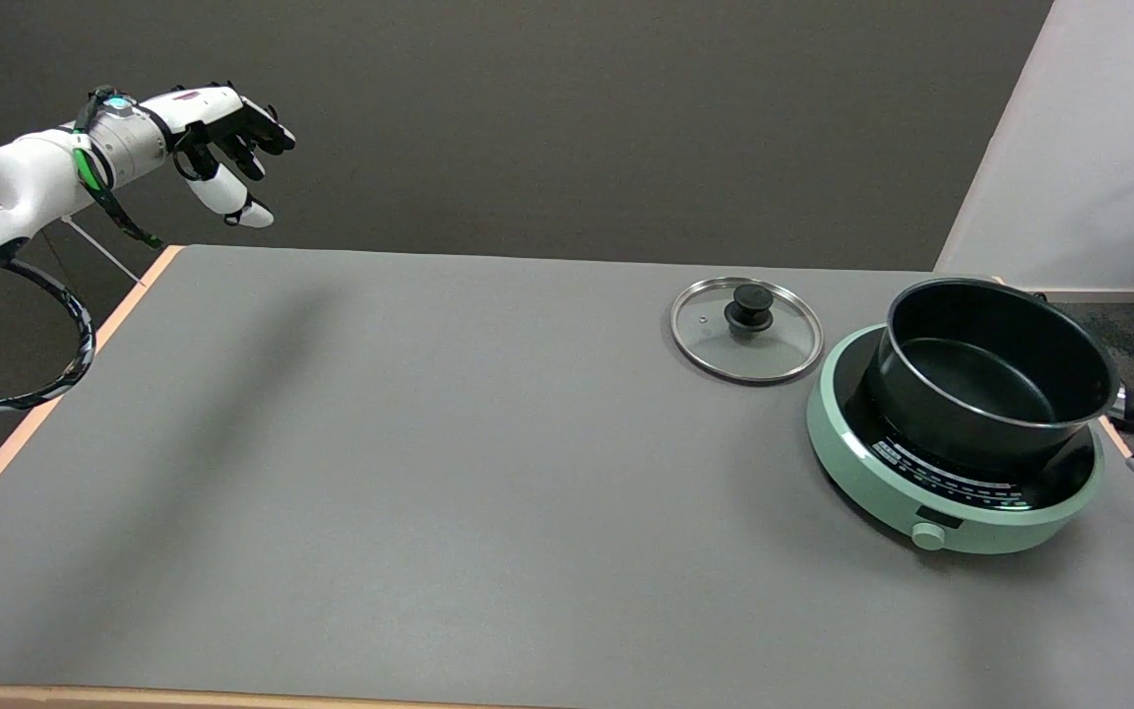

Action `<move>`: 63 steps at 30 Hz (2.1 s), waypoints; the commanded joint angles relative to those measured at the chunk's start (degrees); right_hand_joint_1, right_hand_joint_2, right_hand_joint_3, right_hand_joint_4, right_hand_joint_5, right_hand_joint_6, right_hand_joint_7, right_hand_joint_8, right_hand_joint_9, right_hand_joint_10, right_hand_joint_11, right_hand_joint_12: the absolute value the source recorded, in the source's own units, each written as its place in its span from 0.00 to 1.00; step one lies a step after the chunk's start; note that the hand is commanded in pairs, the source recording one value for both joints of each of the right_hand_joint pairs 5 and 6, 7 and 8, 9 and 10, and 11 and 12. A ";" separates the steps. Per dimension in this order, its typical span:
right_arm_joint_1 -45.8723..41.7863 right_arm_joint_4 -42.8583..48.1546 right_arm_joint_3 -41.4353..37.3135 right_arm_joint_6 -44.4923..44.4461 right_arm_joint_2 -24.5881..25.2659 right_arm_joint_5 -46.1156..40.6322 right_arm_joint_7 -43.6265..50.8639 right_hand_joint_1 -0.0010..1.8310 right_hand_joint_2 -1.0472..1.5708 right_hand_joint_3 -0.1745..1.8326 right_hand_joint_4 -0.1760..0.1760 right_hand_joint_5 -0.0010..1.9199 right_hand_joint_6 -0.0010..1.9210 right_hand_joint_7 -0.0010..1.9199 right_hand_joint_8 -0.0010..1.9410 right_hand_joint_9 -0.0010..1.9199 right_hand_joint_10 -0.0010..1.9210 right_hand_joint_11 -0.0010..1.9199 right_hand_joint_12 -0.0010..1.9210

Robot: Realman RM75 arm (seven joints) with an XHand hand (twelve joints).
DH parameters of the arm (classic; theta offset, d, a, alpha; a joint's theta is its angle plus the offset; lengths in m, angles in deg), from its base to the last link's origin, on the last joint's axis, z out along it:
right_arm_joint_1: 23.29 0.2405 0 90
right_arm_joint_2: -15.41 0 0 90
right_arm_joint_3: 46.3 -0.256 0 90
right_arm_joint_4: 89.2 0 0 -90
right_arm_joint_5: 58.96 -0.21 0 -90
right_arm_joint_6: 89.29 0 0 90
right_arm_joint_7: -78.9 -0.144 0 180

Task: Pick up the pot.

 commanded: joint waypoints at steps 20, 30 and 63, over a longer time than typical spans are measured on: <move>-4.68 6.53 -0.55 0.12 5.75 4.36 0.27 0.67 0.02 1.00 0.22 0.72 0.72 0.72 0.71 0.72 0.72 0.72 0.72; -5.81 8.83 -1.83 0.12 7.31 4.89 0.27 0.67 0.05 1.00 0.21 0.72 0.72 0.72 0.71 0.72 0.72 0.72 0.72; -6.64 11.54 0.25 -3.56 4.59 -0.33 1.78 0.71 0.23 1.00 0.17 0.90 0.90 0.90 0.89 0.90 0.90 0.90 0.90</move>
